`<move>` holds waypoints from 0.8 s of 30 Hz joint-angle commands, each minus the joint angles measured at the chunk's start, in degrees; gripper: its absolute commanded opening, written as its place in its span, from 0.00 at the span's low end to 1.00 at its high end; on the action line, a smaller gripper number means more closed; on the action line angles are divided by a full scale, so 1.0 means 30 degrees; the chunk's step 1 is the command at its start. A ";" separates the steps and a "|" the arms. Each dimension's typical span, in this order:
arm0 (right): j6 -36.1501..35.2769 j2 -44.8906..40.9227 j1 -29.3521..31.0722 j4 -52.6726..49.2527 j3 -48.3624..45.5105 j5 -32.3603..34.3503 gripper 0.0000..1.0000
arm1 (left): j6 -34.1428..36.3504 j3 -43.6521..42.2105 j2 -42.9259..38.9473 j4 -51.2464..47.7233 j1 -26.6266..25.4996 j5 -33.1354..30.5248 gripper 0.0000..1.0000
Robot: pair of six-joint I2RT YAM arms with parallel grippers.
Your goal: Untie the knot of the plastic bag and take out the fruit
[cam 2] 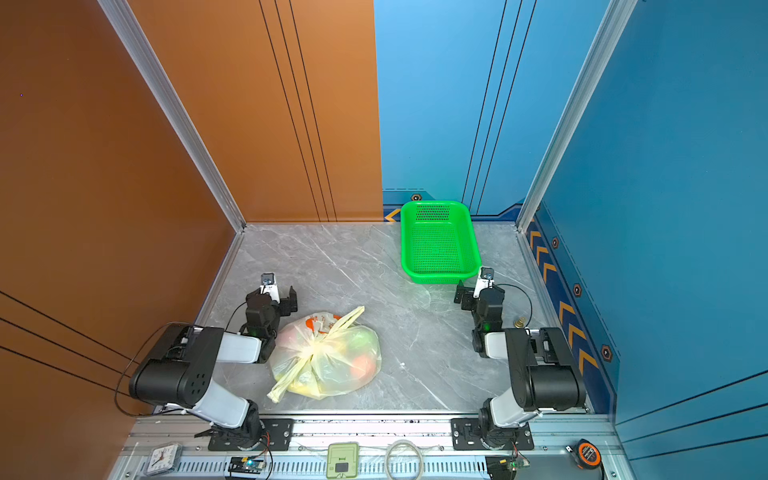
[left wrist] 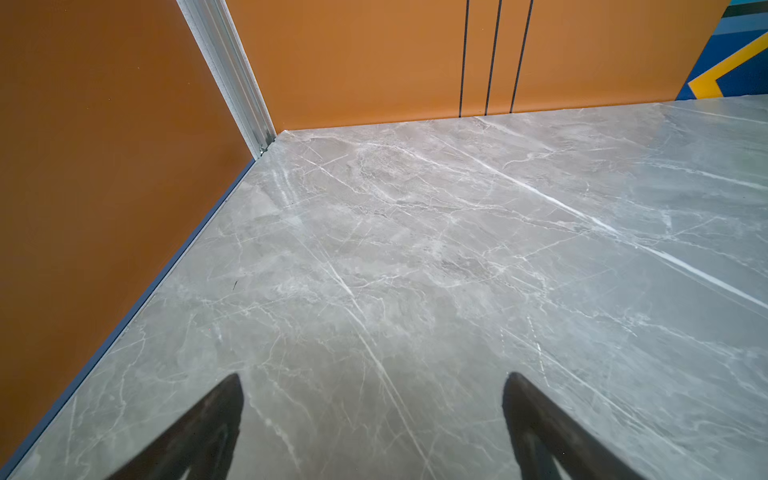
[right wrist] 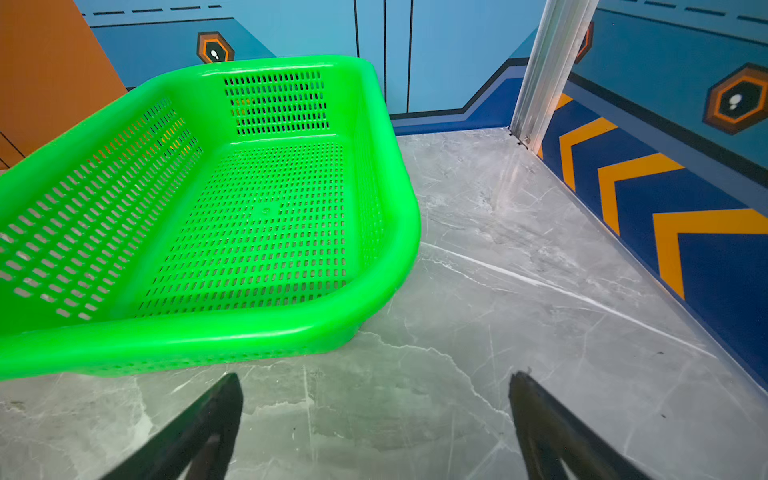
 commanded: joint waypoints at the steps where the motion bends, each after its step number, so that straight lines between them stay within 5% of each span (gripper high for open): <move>1: -0.0049 0.0197 0.0006 -0.0305 -0.0076 -0.0068 1.00 | -0.0121 0.0342 0.0130 -0.0151 -0.0034 -0.0162 0.98; 24: -0.0054 0.0196 -0.0003 -0.0289 -0.0075 -0.0079 1.00 | -0.0227 0.0420 0.0106 -0.0415 0.0149 0.0167 0.98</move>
